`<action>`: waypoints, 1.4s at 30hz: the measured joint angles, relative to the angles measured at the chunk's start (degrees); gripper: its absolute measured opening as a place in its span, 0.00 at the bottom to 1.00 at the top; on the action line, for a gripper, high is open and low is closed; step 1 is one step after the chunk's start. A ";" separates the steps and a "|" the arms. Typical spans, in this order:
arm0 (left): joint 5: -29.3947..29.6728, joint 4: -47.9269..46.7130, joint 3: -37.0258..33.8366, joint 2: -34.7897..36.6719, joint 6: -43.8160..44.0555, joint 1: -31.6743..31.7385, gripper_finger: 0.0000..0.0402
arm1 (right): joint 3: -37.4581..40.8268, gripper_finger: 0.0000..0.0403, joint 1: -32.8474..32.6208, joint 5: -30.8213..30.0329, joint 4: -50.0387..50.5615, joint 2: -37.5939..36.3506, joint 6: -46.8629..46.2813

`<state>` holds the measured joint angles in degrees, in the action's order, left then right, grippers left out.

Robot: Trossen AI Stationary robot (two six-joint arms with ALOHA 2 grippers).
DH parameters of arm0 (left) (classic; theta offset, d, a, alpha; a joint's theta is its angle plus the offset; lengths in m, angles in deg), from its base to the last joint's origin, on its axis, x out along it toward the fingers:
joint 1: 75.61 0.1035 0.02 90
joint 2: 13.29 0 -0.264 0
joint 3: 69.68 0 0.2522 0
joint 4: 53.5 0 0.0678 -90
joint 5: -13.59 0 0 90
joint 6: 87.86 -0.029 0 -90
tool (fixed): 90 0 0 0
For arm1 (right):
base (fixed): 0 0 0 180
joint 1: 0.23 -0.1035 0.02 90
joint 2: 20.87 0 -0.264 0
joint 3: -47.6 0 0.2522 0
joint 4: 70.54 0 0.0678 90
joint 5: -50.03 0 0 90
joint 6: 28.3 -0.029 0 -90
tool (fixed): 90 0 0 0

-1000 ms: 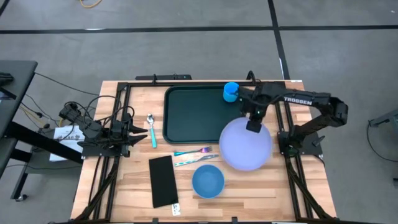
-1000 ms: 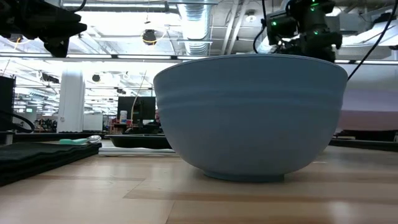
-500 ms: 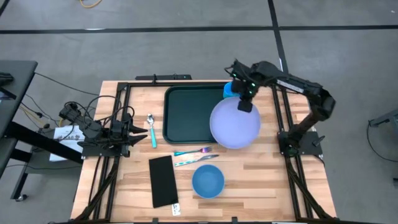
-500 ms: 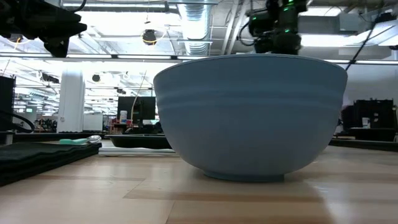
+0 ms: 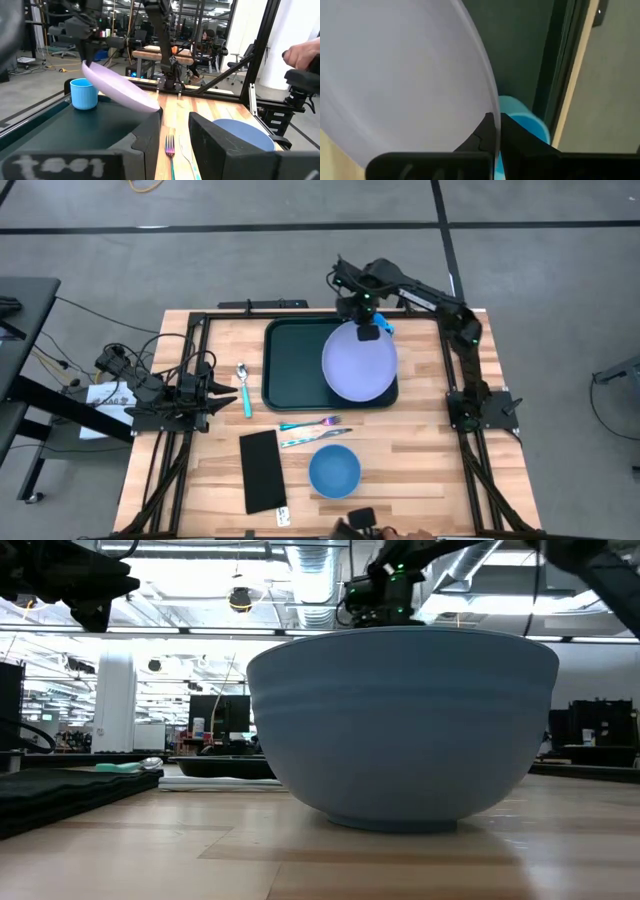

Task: Set up tray
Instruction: Put the light purple plate in the bottom right of the black serving tray

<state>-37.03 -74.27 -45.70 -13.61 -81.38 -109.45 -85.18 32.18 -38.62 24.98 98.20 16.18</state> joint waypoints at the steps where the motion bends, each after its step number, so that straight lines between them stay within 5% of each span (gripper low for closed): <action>1: 0.00 0.00 0.00 0.00 0.00 0.02 0.23 | -1.80 0.00 -0.22 -0.20 0.96 1.41 1.18; 13: 0.02 -0.11 0.00 0.00 -0.09 0.02 0.23 | -12.71 0.00 -4.49 -4.60 3.71 11.47 8.45; 42: 0.33 -1.29 0.00 -0.02 0.06 0.02 0.23 | -12.91 0.04 -6.71 -7.41 -0.39 13.46 12.55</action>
<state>-36.71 -75.56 -45.70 -13.63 -81.31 -109.43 -98.08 25.46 -46.04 24.58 111.66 28.73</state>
